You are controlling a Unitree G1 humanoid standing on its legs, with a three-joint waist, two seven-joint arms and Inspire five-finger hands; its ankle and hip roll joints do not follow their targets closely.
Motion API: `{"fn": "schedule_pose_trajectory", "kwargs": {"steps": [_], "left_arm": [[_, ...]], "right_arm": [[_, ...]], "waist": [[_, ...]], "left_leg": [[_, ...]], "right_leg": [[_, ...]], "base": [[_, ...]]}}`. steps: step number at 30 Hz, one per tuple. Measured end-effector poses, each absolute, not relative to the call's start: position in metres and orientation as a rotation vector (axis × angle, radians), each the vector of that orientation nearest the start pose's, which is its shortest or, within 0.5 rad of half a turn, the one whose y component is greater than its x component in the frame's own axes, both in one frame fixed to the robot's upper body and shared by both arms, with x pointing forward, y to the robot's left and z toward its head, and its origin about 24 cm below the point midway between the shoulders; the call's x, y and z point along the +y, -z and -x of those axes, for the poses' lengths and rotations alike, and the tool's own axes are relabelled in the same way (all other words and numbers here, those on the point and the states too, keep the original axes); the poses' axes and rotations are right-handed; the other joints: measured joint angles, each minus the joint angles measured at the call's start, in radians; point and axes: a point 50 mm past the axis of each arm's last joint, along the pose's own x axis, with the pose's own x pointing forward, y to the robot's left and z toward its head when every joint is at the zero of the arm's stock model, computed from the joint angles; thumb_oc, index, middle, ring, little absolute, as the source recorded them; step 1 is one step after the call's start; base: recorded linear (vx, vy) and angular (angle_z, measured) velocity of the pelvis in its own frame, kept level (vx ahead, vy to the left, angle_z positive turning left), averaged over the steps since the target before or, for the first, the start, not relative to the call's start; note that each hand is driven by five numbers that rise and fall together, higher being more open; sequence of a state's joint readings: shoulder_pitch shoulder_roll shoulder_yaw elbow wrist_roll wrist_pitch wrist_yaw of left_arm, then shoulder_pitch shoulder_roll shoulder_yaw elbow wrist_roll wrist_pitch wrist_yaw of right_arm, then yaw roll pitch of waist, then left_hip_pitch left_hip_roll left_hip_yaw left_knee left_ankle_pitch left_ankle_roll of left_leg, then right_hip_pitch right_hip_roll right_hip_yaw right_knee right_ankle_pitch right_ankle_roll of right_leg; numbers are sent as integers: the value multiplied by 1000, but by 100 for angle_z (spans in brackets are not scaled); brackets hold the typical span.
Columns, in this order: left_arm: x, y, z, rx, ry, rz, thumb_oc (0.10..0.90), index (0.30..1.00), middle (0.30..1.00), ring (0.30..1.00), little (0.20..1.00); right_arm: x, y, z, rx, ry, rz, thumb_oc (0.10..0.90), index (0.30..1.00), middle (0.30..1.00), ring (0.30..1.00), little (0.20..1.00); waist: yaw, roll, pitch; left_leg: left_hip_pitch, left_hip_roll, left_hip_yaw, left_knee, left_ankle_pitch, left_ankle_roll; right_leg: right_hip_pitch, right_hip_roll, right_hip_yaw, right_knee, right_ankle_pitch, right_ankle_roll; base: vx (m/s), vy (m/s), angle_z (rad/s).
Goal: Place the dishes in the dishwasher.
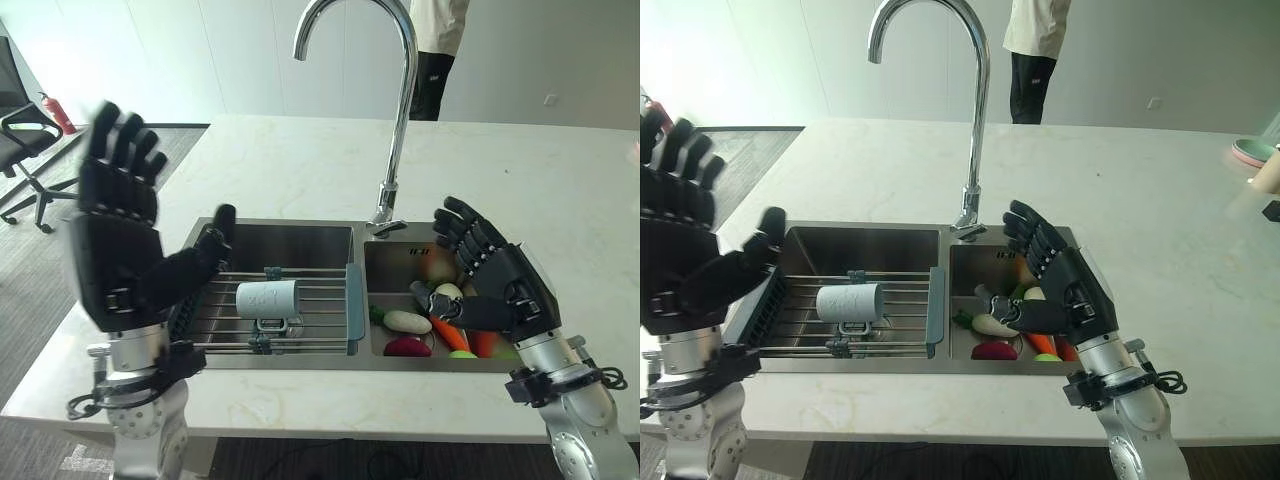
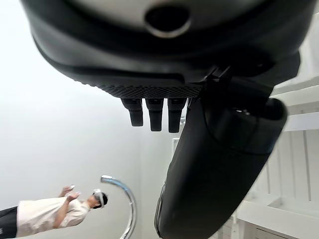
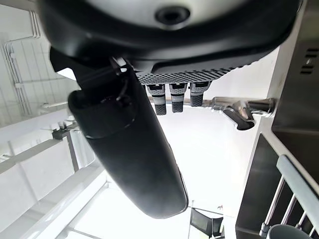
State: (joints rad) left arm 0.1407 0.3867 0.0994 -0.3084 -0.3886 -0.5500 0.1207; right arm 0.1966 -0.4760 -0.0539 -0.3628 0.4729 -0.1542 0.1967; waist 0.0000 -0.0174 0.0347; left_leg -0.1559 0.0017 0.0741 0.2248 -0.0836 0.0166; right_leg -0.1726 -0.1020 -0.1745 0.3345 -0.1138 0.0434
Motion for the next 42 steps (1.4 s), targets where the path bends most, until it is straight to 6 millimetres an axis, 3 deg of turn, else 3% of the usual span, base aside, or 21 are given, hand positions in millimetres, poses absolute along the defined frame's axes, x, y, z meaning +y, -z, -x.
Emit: {"fn": "schedule_pose_trajectory", "kwargs": {"steps": [7,10,11,16,19,25,32,42], "left_arm": [[234,-128,-202,-584,-123,-2,800,900,900,900,900],[239,-117,-203,-492,-140,-106,800,900,900,900,900],[241,-115,-202,-465,-133,-213,800,900,900,900,900],[259,-133,-206,-444,-31,-585,800,900,900,900,900],[268,-137,-206,-439,-59,-608,800,900,900,900,900],[274,-145,-211,-348,61,-821,800,900,900,900,900],[277,-149,-217,-272,149,-875,800,900,900,900,900],[298,-141,-228,0,236,-934,800,900,900,900,900]], "right_arm": [[-214,-112,-210,-278,-263,37,800,900,900,900,900],[-214,-112,-210,-278,-264,37,800,900,900,900,900],[-214,-112,-210,-276,-267,39,800,900,900,900,900],[-215,-114,-212,-268,-286,54,800,900,900,900,900],[-215,-113,-212,-248,-298,56,800,900,900,900,900],[-221,-115,-213,-210,-325,104,800,900,900,900,900],[-228,-117,-216,-179,-321,130,800,900,900,900,900],[-228,-124,-222,-177,-342,160,800,900,900,900,900]], "waist": [[-22,-7,2],[-23,-8,3],[-23,-8,6],[-23,12,32],[-23,28,42],[-22,36,47],[-27,63,54],[-30,71,53]], "left_leg": [[0,-1,4,-2,4,7],[1,-2,4,-4,4,7],[2,-2,4,-4,4,7],[4,-6,6,-6,6,11],[7,-8,8,-7,1,9],[19,-8,15,-11,2,15],[36,-12,20,-20,3,16],[46,-12,31,-21,2,15]], "right_leg": [[4,4,-3,-8,2,-3],[5,4,-4,-14,3,-2],[5,2,-4,-17,4,-1],[9,0,-4,-17,4,5],[10,-3,-2,-18,6,9],[17,-7,3,-13,4,8],[22,-5,9,-15,5,6],[22,-5,21,-8,5,7]], "base": [[21,-40,-1],[0,0,0],[0,0,0],[0,0,0],[16,34,-2],[1,21,-2],[8,15,-2],[0,9,-2]]}}
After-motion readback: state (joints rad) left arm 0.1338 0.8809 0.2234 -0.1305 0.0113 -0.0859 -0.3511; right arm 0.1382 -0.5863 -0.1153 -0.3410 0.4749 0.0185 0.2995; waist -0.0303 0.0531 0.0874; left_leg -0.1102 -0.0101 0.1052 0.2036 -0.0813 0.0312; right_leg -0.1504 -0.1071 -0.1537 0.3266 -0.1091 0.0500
